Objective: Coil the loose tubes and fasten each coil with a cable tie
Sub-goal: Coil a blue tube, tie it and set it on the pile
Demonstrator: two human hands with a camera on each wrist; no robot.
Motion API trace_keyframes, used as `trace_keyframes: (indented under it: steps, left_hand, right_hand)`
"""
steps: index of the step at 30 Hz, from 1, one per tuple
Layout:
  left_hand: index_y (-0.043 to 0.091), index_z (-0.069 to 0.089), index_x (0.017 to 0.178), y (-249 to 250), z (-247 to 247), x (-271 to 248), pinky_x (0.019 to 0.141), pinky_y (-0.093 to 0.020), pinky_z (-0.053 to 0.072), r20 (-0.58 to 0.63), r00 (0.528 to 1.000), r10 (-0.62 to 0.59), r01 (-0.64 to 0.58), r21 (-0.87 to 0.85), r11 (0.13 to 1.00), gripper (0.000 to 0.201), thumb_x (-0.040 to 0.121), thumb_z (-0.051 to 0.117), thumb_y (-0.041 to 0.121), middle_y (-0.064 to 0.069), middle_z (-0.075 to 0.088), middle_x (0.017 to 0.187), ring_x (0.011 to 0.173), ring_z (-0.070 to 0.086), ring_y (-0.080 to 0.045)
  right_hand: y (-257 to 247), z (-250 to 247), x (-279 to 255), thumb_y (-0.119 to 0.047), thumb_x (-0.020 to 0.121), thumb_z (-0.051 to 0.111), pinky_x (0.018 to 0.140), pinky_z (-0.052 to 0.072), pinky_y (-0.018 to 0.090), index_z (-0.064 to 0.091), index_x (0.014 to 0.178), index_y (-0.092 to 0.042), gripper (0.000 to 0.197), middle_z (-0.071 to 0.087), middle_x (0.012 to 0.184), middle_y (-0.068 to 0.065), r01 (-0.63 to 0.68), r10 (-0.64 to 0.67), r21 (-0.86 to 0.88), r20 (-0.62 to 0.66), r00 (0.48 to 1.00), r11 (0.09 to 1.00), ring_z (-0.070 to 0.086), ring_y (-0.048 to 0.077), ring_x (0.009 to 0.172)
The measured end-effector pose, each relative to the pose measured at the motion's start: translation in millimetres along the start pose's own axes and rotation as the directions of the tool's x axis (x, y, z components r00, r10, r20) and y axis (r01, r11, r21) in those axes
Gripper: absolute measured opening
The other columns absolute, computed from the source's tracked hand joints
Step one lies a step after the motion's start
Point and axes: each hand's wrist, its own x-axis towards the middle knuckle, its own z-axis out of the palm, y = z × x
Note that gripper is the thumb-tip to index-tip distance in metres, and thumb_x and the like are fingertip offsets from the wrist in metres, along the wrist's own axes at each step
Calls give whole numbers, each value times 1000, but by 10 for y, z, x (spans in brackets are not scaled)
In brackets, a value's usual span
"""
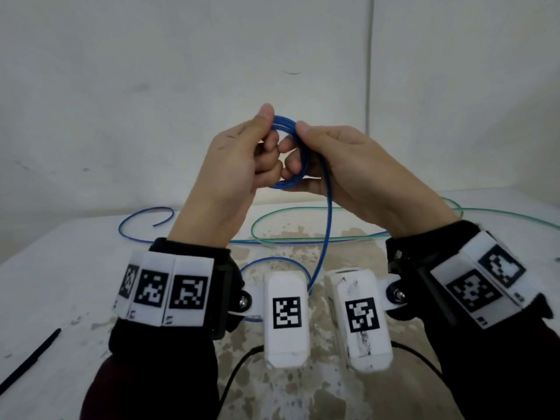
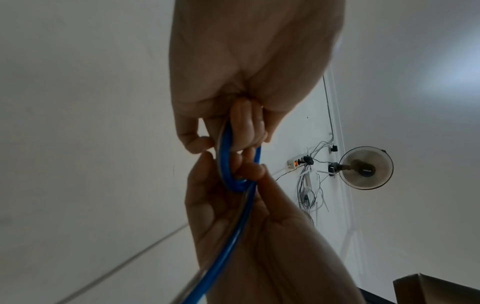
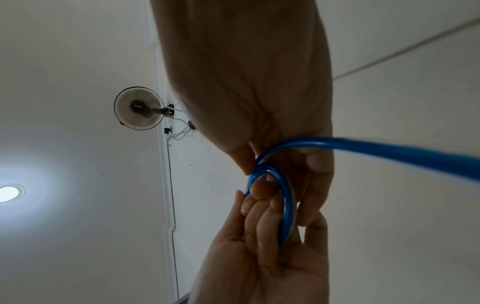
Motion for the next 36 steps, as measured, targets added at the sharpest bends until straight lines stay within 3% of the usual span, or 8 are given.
trace_keyframes:
  steps: [6,8,12,18,23,28,33,36]
  left_hand:
    - [13,43,59,46,-55,-31,47,-20,25,143,973,-179,167,92,982,45,99,38,33,7,24,42,40,24,-12]
    - [12,45,62,59,-81,-53,50,-22,19,187,968,-168,134,179,975,43,100,37,31,7,22,46,42,20,-12]
    - [13,38,65,77,-52,-46,51,-24,13,111,993,-40,29,101,994,40,102,35,30,5,21,51,48,13,-13]
    - [12,37,64,54,-10,-44,44,-20,20,179,967,-180,157,138,978,41,101,36,30,7,21,44,40,19,-11]
    - [15,32,64,75,-10,-46,45,-20,16,39,999,8,-8,15,1000,40,102,35,30,8,20,47,42,16,-9]
    - [15,32,64,44,-23,-37,51,-27,15,171,973,-153,144,61,988,40,100,35,33,7,21,44,39,20,-11]
    - [18,33,59,81,3,-51,44,-20,13,85,996,1,-3,24,1000,43,101,36,27,11,19,46,40,14,-7]
    - [18,28,64,165,-51,-33,39,-17,15,-38,993,109,-113,-121,986,40,102,33,26,11,19,47,39,14,-4]
  right_hand:
    - [-20,-126,-72,-24,102,37,71,49,22,55,78,-10,33,42,55,-3,39,-25,-229,62,998,973,53,13,62]
    - [-41,-111,-93,-24,101,39,73,48,24,59,81,-7,33,44,53,-3,32,-10,-264,83,996,964,53,14,62]
    - [-68,-64,-52,-29,102,36,71,56,28,59,77,-8,40,54,56,2,-12,13,-58,17,1000,998,57,14,59]
    - [-33,-69,-82,-28,104,31,57,42,18,46,74,-9,39,39,47,-13,0,9,-164,51,999,987,35,11,52]
    - [-62,-40,-37,-28,103,34,72,55,27,54,82,-9,35,49,57,-2,11,-12,-27,-37,999,1000,54,12,59]
    - [-47,-97,-71,-23,104,34,71,47,25,52,78,-10,34,41,52,-8,58,-58,-241,9,998,969,49,12,58]
    - [-64,-60,-71,-29,101,39,76,56,30,59,83,-11,32,56,66,1,43,-44,-184,-3,999,982,59,14,69]
    - [-73,-143,-107,-25,98,49,83,57,33,64,87,-14,22,66,89,2,-2,12,-352,27,1000,936,64,13,88]
